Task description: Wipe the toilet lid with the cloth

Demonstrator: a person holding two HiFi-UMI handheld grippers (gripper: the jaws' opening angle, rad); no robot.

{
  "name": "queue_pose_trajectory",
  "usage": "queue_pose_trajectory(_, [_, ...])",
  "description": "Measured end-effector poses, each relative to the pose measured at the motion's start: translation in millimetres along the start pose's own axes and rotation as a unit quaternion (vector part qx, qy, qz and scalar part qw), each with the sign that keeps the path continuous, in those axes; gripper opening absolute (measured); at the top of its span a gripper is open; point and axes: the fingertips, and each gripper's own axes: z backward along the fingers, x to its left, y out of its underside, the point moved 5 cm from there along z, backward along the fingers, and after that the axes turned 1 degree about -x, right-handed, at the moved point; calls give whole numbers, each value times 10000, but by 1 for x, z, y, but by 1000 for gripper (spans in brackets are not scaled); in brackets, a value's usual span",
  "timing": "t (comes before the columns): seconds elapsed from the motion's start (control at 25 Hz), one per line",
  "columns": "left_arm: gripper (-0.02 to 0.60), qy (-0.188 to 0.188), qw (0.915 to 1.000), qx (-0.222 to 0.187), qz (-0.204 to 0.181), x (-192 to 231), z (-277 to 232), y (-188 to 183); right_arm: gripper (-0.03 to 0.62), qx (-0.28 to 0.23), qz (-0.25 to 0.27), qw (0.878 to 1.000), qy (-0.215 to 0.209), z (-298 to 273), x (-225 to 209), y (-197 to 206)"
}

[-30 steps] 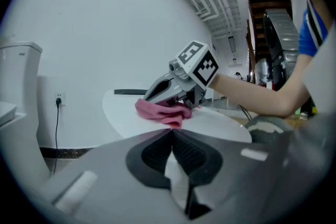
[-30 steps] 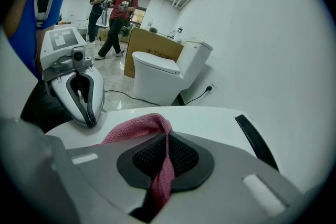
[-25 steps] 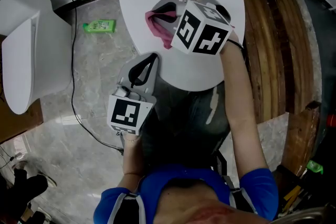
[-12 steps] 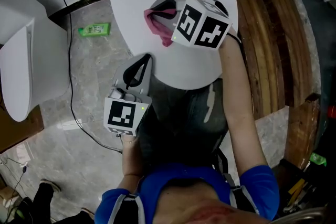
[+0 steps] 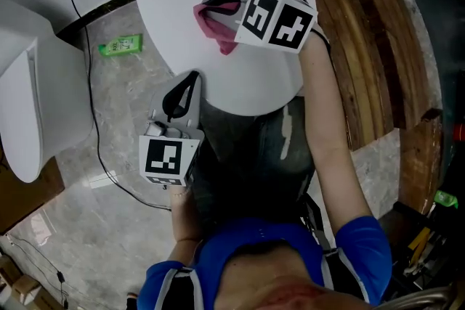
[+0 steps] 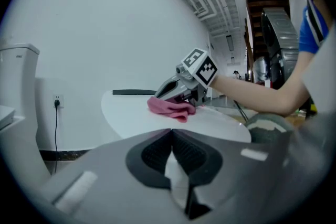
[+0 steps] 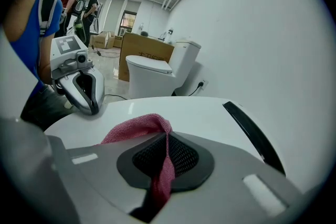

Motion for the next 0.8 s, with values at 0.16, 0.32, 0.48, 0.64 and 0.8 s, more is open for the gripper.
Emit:
queue_pose_trajectory(0.16, [3, 54, 10000, -21, 42, 0, 0, 0, 9, -21, 42, 9999, 90, 2, 0, 2])
queue_pose_trajectory(0.32, [3, 116, 9999, 29, 25, 0, -1, 0, 9, -73, 201, 9996, 209, 6, 2, 6])
queue_pose_trajectory(0.48, [3, 129, 9996, 188, -166, 0, 0, 0, 9, -119, 210, 9995, 184, 8, 4, 11])
queue_pose_trajectory(0.64, [3, 221, 9988, 283, -331, -16, -3, -7, 9, -101, 149, 9997, 177, 23, 7, 19])
queue_pose_trajectory(0.8, [3, 240, 9994, 172, -192, -22, -2, -7, 9, -52, 246, 9997, -14, 24, 8, 23])
